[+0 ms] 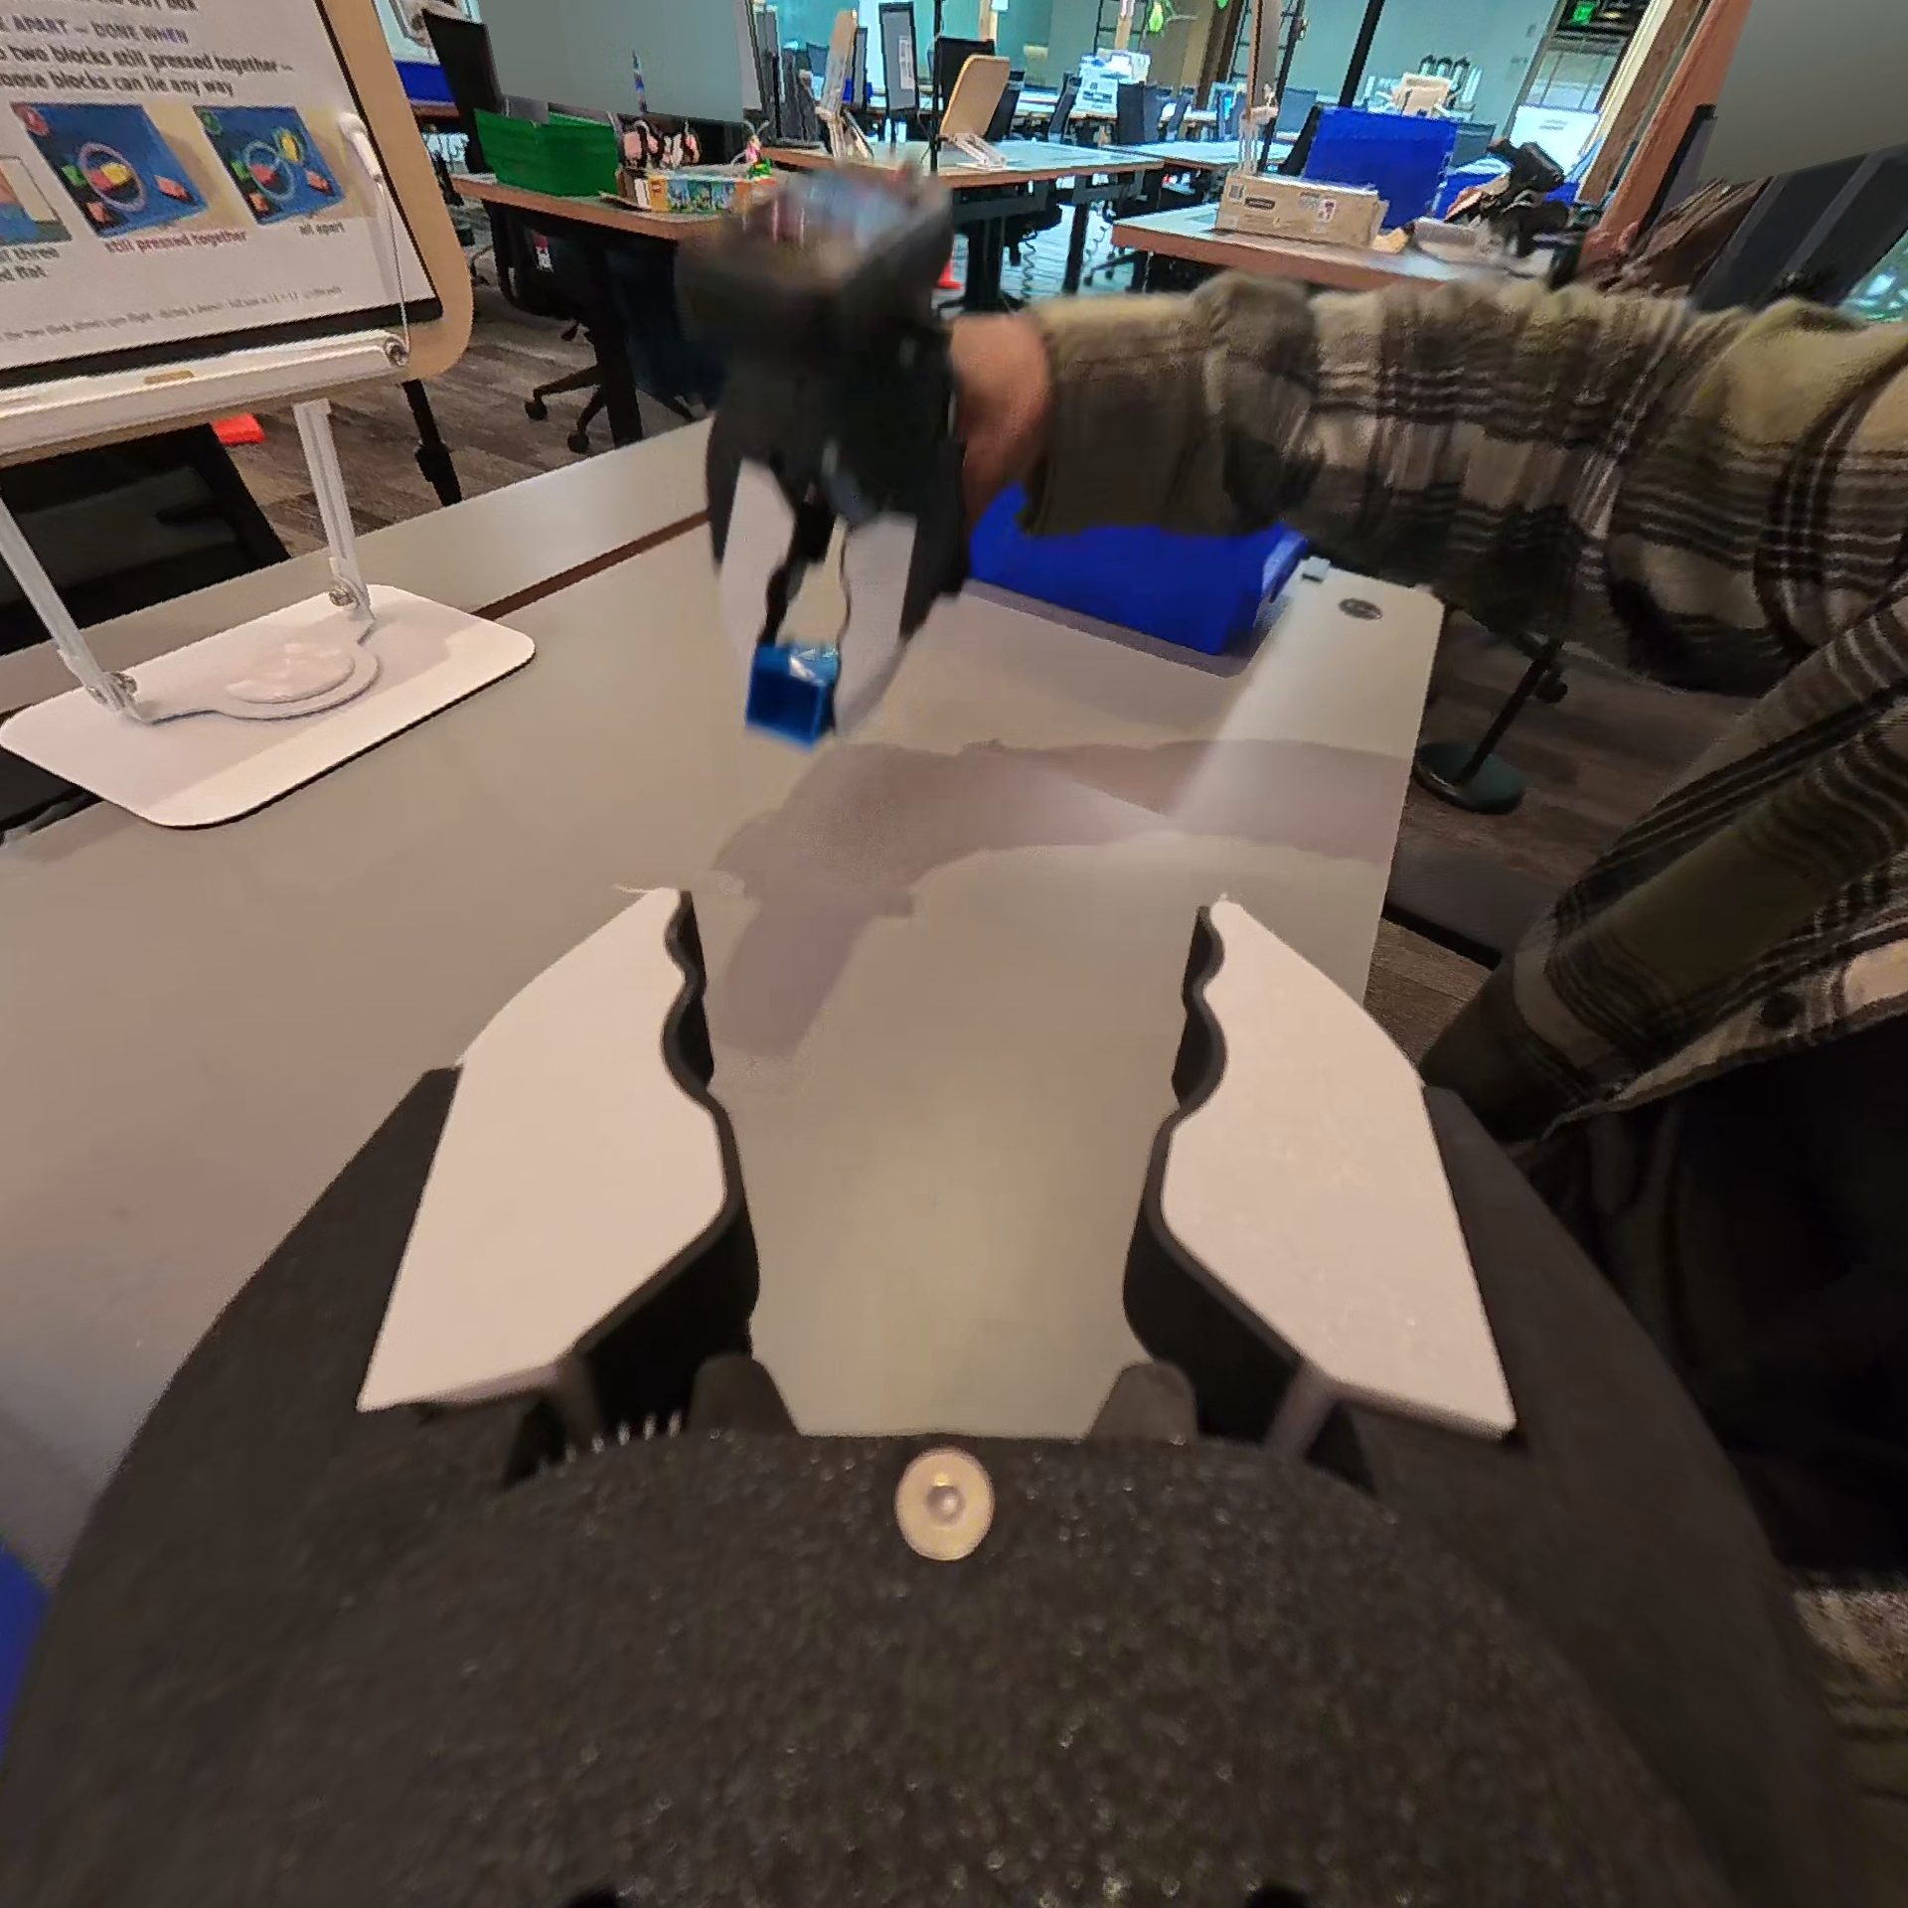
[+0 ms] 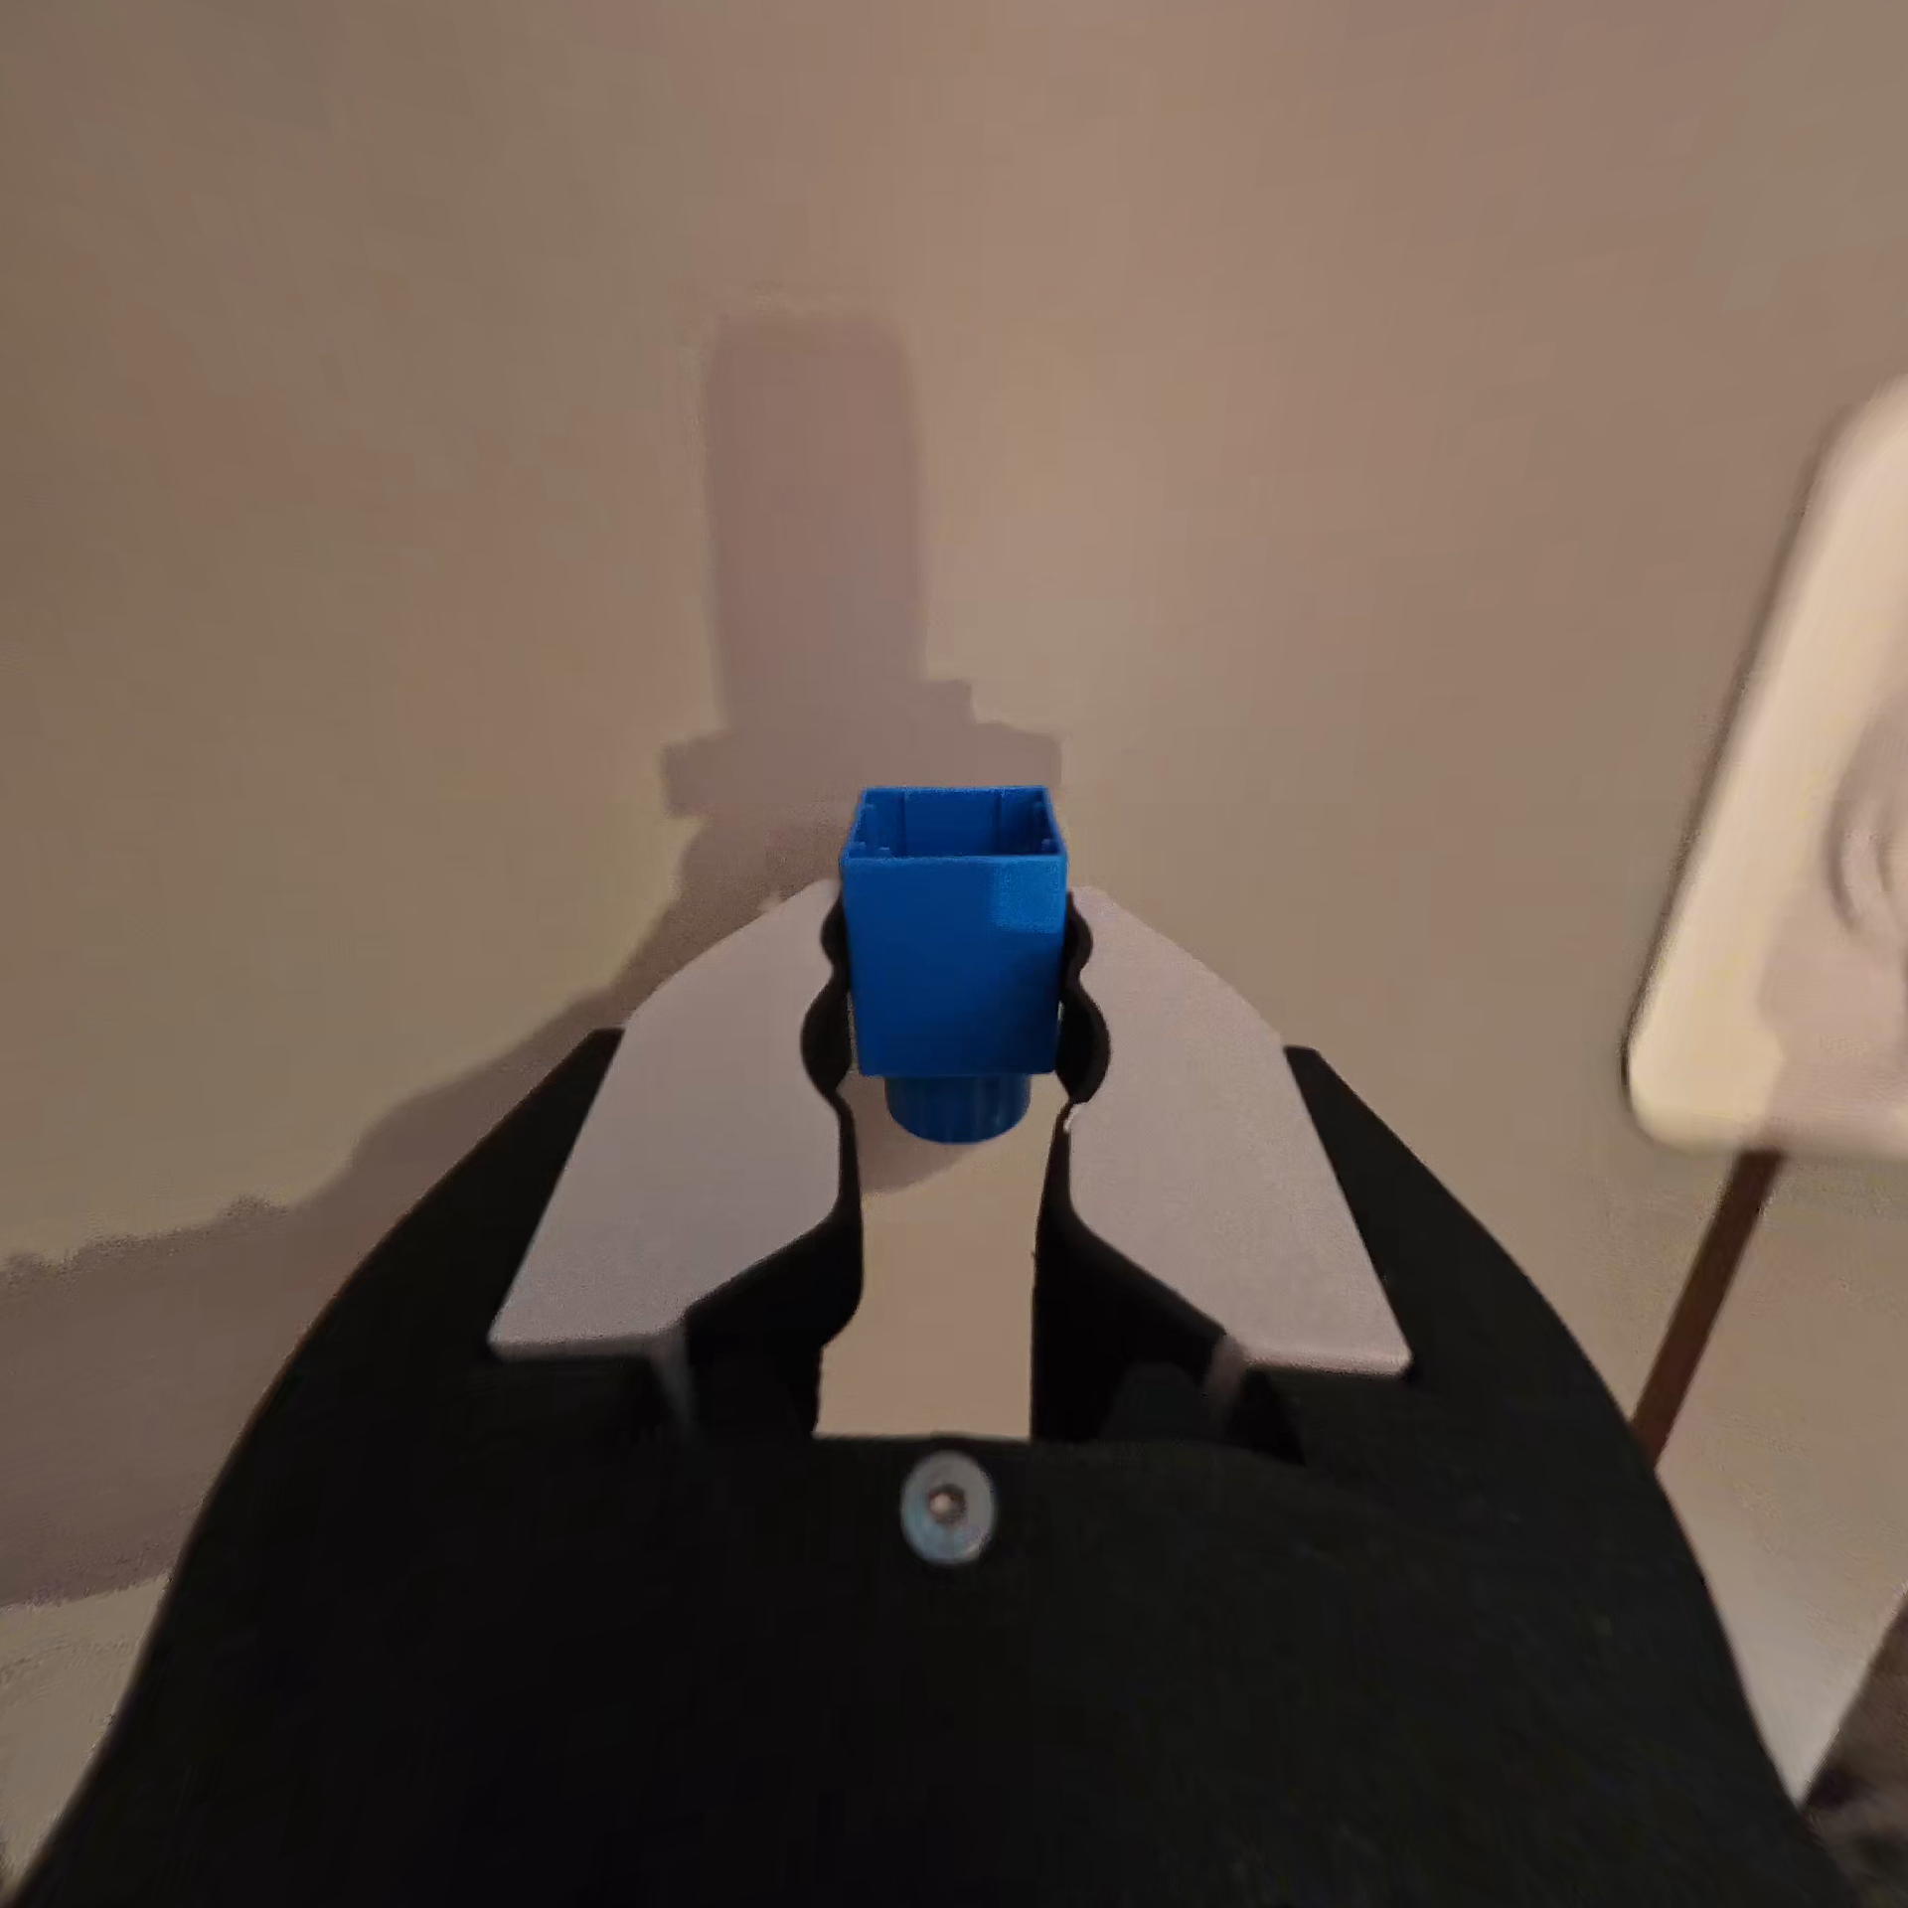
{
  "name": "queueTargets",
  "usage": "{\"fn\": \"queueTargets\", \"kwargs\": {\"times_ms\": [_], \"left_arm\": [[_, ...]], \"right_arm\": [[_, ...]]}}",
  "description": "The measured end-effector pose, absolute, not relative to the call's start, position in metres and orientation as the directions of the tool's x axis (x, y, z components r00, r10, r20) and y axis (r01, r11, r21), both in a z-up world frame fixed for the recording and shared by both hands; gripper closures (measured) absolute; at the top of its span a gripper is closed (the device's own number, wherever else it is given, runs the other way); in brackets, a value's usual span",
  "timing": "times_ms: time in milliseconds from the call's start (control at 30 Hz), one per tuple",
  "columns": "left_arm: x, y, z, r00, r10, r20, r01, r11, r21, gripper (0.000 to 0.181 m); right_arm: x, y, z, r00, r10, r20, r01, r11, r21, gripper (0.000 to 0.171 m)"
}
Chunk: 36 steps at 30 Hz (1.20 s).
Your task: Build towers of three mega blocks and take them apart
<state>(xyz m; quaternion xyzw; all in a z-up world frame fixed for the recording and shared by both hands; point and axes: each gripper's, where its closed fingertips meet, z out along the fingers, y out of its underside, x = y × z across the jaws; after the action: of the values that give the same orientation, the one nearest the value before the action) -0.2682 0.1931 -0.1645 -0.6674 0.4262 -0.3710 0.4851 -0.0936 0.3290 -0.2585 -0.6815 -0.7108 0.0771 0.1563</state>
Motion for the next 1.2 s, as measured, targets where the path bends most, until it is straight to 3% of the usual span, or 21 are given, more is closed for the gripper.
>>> {"fn": "queueTargets", "kwargs": {"times_ms": [100, 200, 300, 400, 567, 600, 667, 833, 967, 1100, 1200], "left_arm": [[-0.26, 0.191, -0.17, 0.335, -0.938, 0.082, -0.227, -0.165, -0.96, 0.093], [-0.249, 0.188, -0.173, 0.296, -0.951, 0.086, -0.235, -0.16, -0.959, 0.094], [-0.237, 0.187, -0.174, 0.265, -0.96, 0.088, -0.24, -0.154, -0.959, 0.094], [-0.231, 0.186, -0.174, 0.253, -0.964, 0.084, -0.253, -0.15, -0.956, 0.094], [-0.235, 0.185, -0.172, 0.275, -0.959, 0.071, -0.27, -0.148, -0.952, 0.094], [-0.238, 0.186, -0.171, 0.284, -0.956, 0.07, -0.268, -0.149, -0.952, 0.094], [-0.247, 0.188, -0.166, 0.307, -0.949, 0.069, -0.265, -0.155, -0.952, 0.094], [-0.307, 0.208, -0.153, 0.465, -0.885, 0.024, -0.297, -0.182, -0.937, 0.096], [-0.401, 0.237, -0.145, 0.692, -0.721, -0.037, -0.335, -0.276, -0.901, 0.095], [-0.494, 0.251, -0.136, 0.842, -0.538, -0.038, -0.27, -0.359, -0.894, 0.096], [-0.527, 0.255, -0.153, 0.891, -0.447, 0.079, -0.15, -0.455, -0.878, 0.097]], "right_arm": [[0.008, 0.348, -0.209, 0.325, 0.93, 0.174, 0.899, -0.246, -0.362, 0.135], [0.139, 0.35, -0.18, 0.676, 0.712, 0.193, 0.721, -0.583, -0.375, 0.135], [0.241, 0.333, -0.187, 0.883, 0.452, 0.128, 0.463, -0.791, -0.401, 0.135], [0.296, 0.312, -0.222, 0.954, 0.295, 0.056, 0.294, -0.883, -0.365, 0.135], [0.32, 0.298, -0.266, 0.972, 0.234, 0.006, 0.221, -0.906, -0.362, 0.129], [0.319, 0.3, -0.266, 0.975, 0.224, 0.006, 0.209, -0.898, -0.387, 0.102], [0.316, 0.298, -0.259, 0.974, 0.224, 0.02, 0.212, -0.882, -0.42, 0.08], [0.277, 0.288, -0.204, 0.96, 0.272, 0.071, 0.262, -0.774, -0.577, 0.075], [0.225, 0.263, -0.167, 0.936, 0.332, 0.116, 0.324, -0.684, -0.653, 0.076], [0.16, 0.234, -0.164, 0.892, 0.444, 0.085, 0.372, -0.615, -0.695, 0.077], [0.118, 0.218, -0.177, 0.86, 0.508, 0.047, 0.379, -0.576, -0.724, 0.077]]}}
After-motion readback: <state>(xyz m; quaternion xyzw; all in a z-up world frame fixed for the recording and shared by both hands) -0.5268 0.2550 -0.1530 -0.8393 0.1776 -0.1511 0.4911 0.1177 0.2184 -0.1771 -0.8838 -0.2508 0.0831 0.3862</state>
